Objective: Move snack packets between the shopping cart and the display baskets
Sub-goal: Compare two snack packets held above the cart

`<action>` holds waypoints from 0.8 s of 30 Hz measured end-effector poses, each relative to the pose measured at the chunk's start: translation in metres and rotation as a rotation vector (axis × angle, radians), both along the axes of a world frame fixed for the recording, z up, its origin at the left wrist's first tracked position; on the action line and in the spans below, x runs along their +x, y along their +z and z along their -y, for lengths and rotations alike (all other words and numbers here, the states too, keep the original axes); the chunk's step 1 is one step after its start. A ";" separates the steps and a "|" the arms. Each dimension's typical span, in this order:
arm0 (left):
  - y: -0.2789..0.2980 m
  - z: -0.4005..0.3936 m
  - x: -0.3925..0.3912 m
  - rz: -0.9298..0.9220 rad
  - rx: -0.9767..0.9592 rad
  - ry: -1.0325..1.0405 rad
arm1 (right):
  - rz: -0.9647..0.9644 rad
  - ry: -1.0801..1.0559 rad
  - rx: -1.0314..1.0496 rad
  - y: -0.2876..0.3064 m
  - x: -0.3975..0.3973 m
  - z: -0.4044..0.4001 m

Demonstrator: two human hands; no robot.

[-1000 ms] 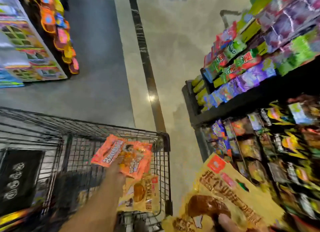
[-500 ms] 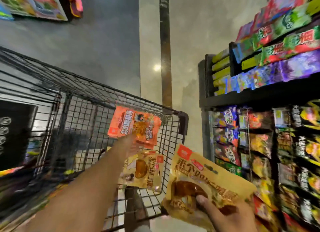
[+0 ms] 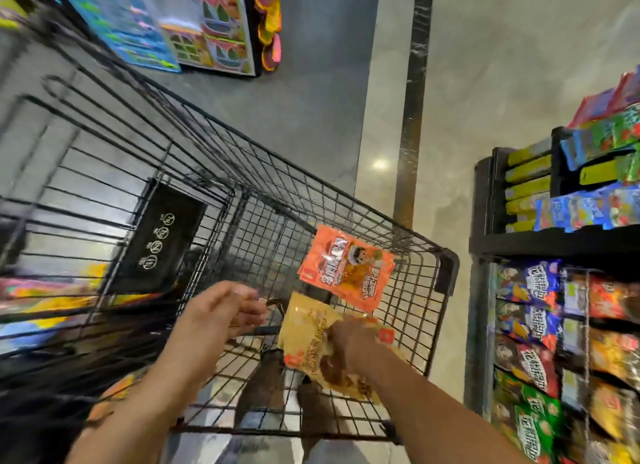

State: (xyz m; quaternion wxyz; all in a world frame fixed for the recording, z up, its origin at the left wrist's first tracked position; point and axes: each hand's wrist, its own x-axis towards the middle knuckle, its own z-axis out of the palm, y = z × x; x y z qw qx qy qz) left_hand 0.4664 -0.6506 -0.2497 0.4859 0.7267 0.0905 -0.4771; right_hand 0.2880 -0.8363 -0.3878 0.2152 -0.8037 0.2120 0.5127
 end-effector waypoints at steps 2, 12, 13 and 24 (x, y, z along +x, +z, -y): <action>0.015 -0.018 -0.010 0.020 0.017 0.000 | 0.023 0.044 -0.056 -0.019 -0.004 -0.004; 0.080 -0.083 -0.076 0.222 0.100 0.113 | 0.127 0.102 -0.181 0.011 -0.033 0.005; 0.087 -0.088 -0.082 0.246 0.100 0.121 | 0.158 0.127 -0.176 0.020 -0.038 0.005; 0.180 -0.157 -0.178 0.718 0.132 0.140 | 0.681 -0.044 0.206 0.192 -0.073 -0.060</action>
